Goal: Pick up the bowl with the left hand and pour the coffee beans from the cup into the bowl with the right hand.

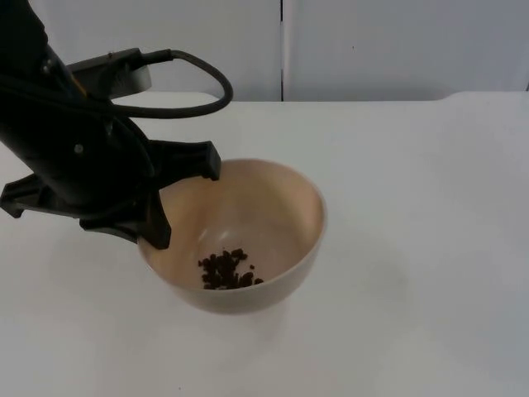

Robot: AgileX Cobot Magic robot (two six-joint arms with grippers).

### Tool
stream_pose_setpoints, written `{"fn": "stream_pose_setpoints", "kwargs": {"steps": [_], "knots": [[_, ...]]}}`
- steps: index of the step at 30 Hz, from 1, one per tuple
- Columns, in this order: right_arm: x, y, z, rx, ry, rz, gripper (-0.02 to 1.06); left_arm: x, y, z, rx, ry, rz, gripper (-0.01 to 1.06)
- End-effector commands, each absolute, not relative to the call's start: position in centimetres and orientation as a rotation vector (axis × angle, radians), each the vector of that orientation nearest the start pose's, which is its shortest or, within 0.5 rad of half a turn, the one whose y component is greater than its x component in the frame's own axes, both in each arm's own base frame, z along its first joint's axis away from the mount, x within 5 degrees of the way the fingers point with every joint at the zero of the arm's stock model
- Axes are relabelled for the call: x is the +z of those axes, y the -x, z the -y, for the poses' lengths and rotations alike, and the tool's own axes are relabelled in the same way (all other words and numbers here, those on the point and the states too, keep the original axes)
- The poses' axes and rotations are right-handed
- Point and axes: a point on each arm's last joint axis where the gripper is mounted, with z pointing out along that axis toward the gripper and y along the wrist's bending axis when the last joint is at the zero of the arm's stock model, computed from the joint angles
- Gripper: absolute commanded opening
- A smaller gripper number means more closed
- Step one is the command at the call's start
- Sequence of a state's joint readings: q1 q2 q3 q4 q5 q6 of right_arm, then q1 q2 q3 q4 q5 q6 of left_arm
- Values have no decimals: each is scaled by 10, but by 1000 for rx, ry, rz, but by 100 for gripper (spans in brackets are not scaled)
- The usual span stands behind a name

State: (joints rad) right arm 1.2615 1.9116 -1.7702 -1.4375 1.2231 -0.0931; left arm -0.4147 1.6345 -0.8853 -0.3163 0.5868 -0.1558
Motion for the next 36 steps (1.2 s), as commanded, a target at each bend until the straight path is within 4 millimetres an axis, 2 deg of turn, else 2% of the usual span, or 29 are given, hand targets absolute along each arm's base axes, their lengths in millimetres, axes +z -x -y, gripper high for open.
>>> {"fn": "stream_pose_setpoints", "kwargs": {"steps": [1, 5, 12, 24, 36], "knots": [[379, -203, -366, -1184, 1392, -1209, 0, 182, -265, 136, -445, -23, -2857, 0], [377, -203, -367, -1189, 1394, -1205, 0, 182, -265, 136, -445, -23, -2857, 0], [363, -206, -376, -1220, 1421, -1184, 0, 182, -265, 136, -445, -23, -2857, 0], [361, -206, -376, -1193, 1422, -1213, 0, 182, -265, 136, -445, -23, -2857, 0], [342, -219, -365, -1027, 1473, -1470, 0, 182, -265, 136, -445, -23, -2857, 0]]}}
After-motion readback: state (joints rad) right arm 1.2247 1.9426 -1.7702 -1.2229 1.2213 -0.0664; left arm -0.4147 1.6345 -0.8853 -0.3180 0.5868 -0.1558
